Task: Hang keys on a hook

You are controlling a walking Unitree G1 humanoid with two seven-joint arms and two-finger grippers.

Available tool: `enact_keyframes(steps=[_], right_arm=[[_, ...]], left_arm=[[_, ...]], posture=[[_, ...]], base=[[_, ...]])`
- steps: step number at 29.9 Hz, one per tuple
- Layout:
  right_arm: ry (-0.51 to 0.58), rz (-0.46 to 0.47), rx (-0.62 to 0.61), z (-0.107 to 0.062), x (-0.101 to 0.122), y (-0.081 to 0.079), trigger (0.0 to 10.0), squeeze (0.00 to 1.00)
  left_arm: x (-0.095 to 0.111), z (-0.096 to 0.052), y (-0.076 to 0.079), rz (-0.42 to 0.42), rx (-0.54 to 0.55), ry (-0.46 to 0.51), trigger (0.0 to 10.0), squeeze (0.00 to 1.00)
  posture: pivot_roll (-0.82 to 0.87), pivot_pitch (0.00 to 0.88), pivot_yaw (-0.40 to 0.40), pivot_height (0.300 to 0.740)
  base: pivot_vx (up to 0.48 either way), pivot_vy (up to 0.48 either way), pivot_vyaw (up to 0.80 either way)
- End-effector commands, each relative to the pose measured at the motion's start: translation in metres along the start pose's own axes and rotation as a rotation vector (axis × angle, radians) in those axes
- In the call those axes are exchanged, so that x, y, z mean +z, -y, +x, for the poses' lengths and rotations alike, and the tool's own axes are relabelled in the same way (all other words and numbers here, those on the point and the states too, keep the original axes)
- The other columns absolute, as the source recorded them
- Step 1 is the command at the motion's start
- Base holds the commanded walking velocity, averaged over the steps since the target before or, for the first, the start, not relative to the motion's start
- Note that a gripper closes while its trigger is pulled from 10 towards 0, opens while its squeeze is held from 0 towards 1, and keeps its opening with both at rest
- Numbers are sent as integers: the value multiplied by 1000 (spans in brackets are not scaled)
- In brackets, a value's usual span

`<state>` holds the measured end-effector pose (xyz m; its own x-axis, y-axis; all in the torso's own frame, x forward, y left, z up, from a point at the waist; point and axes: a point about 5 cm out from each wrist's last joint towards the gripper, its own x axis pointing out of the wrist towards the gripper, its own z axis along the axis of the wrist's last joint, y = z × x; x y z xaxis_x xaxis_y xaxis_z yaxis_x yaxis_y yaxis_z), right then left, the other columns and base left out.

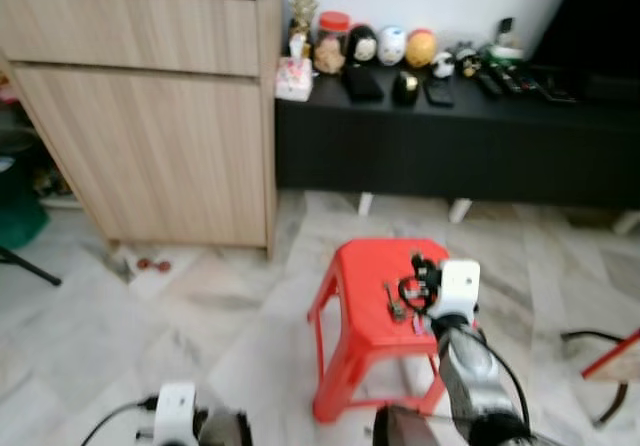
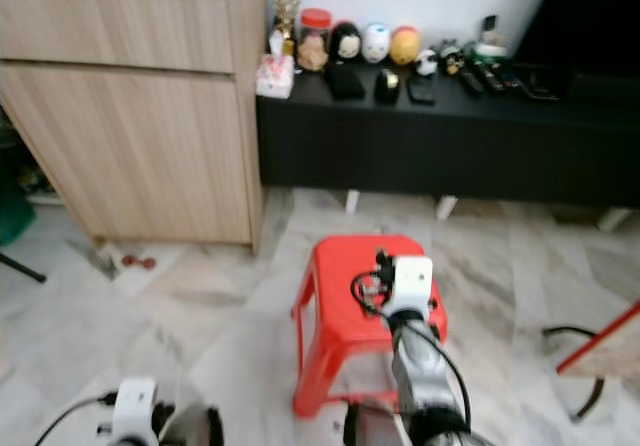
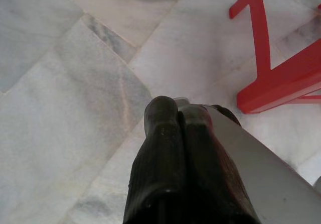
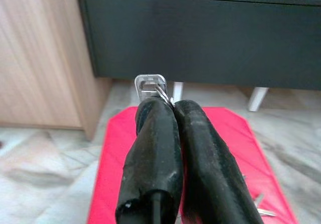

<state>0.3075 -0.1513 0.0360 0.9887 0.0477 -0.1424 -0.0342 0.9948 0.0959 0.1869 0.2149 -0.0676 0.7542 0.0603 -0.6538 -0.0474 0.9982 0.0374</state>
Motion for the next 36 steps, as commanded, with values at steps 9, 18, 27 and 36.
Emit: enact_keyframes(steps=[9, 18, 27, 36], right_arm=[[-21, 8, -19, -1, -3, 5, 10000, 0], [-11, 23, -22, 0, -1, 4, 10000, 0], [-10, 23, -29, 5, 4, 7, 10000, 0], [-8, 25, -32, 5, 5, 8, 10000, 0]], left_arm=[[-41, -13, 14, -3, -38, -164, 10000, 0], [-41, -14, 13, -5, -33, -165, 10000, 0], [-37, -12, 12, -16, -23, -150, 10000, 0], [-35, -11, 11, -22, -10, -142, 10000, 0]], posture=[[130, 30, -100, 621], [137, 12, -99, 646], [140, 23, -107, 701], [141, 35, -109, 740]], base=[[0, 0, 0], [0, 0, 0], [0, 0, 0], [0, 0, 0]])
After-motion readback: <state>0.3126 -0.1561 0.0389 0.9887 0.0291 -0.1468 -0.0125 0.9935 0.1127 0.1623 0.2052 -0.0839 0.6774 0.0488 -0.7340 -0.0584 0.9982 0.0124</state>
